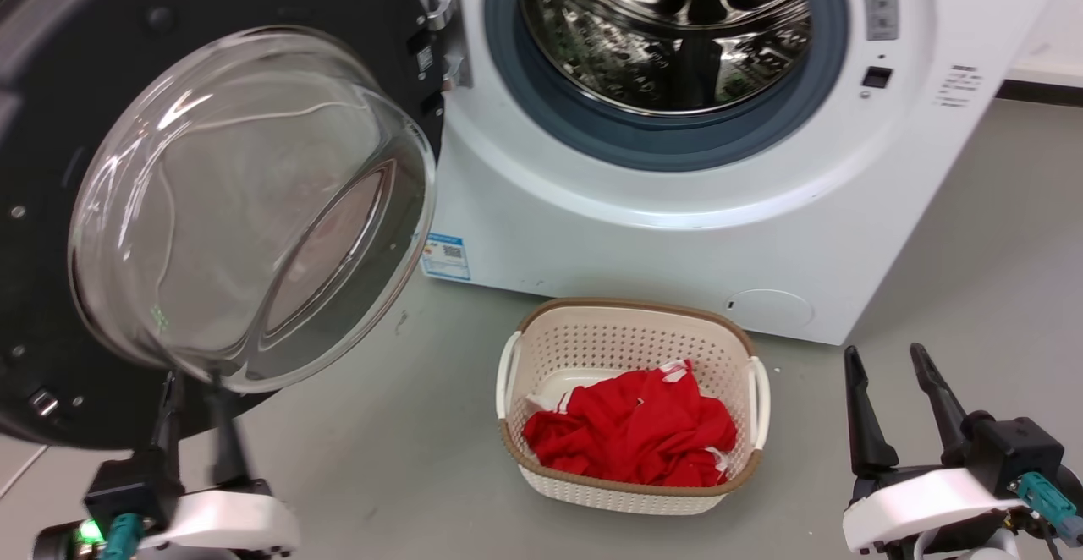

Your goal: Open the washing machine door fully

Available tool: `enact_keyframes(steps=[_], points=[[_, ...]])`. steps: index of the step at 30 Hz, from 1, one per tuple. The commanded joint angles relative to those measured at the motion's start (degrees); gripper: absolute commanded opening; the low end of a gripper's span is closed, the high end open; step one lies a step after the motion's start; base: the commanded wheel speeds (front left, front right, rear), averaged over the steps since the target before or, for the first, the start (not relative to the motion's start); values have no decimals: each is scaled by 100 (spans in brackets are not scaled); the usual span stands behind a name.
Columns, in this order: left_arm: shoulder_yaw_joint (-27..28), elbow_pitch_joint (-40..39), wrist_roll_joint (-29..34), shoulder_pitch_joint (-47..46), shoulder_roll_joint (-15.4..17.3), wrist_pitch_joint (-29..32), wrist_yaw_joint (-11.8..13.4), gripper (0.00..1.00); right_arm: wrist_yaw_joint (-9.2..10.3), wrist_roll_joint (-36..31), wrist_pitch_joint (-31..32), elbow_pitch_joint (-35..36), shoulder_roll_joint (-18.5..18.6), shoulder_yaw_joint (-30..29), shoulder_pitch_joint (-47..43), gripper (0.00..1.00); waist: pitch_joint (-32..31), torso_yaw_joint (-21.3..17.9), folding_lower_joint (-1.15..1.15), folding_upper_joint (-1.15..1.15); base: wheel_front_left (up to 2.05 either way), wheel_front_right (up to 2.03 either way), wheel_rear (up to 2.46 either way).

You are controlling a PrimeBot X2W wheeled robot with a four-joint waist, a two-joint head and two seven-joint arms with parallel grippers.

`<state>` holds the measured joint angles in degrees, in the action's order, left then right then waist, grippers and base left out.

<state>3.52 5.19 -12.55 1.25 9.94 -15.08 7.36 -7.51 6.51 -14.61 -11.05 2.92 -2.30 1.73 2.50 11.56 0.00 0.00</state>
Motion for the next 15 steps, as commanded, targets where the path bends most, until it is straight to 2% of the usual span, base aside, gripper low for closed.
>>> enact_keyframes(steps=[1, 10, 15], points=[[-65, -28, 67, 22, -44, -11, -53, 100, 4, -26, -25, 14, -8, 9, -82, 100, -71, -105, 0, 0, 0, 0, 0], [-511, -69, 347, -310, -262, -12, -379, 100, 4, -174, -43, 194, -8, -81, -216, 100, -263, -606, 0, 0, 0, 0, 0], [-701, 70, 437, -531, -342, -12, -478, 100, 4, -283, -24, 328, -8, -128, -230, 100, -297, -934, 0, 0, 0, 0, 0]])
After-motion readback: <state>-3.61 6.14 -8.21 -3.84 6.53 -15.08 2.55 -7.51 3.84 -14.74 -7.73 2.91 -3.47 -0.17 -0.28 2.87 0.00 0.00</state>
